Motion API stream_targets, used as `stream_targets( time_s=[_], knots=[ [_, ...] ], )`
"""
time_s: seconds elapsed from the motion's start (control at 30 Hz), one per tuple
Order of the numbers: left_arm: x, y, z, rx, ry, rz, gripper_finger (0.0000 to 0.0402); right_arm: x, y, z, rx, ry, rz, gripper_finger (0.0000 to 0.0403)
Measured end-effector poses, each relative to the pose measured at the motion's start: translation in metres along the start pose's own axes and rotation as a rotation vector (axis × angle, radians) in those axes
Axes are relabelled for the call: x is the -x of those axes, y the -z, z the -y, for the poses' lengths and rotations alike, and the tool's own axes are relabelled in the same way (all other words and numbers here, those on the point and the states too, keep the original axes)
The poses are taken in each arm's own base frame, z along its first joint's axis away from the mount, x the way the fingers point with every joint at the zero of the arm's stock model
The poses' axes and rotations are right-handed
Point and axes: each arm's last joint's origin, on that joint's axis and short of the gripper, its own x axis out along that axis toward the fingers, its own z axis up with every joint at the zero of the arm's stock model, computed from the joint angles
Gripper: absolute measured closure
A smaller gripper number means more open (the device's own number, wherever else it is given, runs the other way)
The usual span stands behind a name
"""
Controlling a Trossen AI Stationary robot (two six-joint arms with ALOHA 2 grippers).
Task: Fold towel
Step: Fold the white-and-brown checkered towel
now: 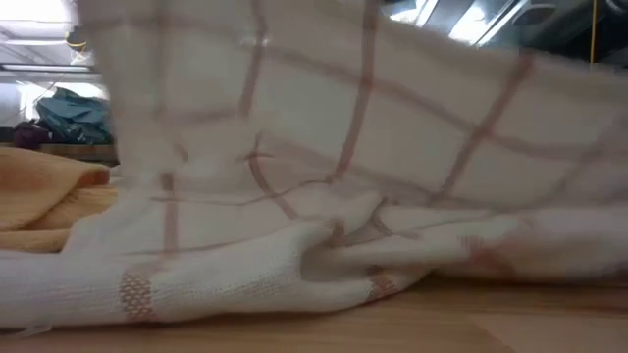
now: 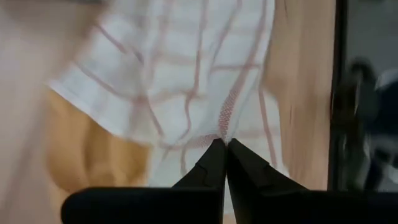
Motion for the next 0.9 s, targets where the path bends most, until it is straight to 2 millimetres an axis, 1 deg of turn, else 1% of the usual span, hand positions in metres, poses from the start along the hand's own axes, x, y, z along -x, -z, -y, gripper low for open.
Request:
stream_targets(
  time_s=[0.1, 0.17, 0.3, 0.4, 0.53, 0.63, 0.77, 0.9],
  knots=[
    [0.022, -0.014, -0.009, 0.047, -0.027, 0.124, 0.0401, 0.014, 0.000, 0.005, -0.015, -0.024, 0.107, 0.0400],
    [0.033, -0.020, -0.015, 0.075, -0.034, 0.177, 0.0401, 0.024, 0.000, 0.008, -0.052, -0.034, 0.149, 0.0400],
    [0.054, -0.031, -0.021, 0.113, 0.007, 0.267, 0.0401, 0.031, 0.000, 0.008, -0.085, -0.062, 0.158, 0.0399],
    [0.064, -0.037, -0.023, 0.119, 0.047, 0.326, 0.0401, 0.032, 0.002, 0.008, -0.082, -0.108, 0.109, 0.0400],
    [0.075, -0.041, -0.028, 0.083, 0.052, 0.376, 0.0401, 0.032, 0.004, 0.006, -0.090, -0.172, 0.034, 0.0399],
    [0.081, -0.041, -0.032, 0.041, 0.047, 0.385, 0.0401, 0.034, 0.004, 0.000, -0.081, -0.300, -0.040, 0.0398],
    [0.080, -0.038, -0.035, -0.030, 0.017, 0.360, 0.0401, 0.037, 0.002, -0.011, -0.041, -0.475, -0.092, 0.0397],
    [0.079, -0.034, -0.038, -0.068, -0.015, 0.320, 0.0401, 0.041, 0.004, -0.020, 0.022, -0.579, -0.116, 0.0397]
  ],
)
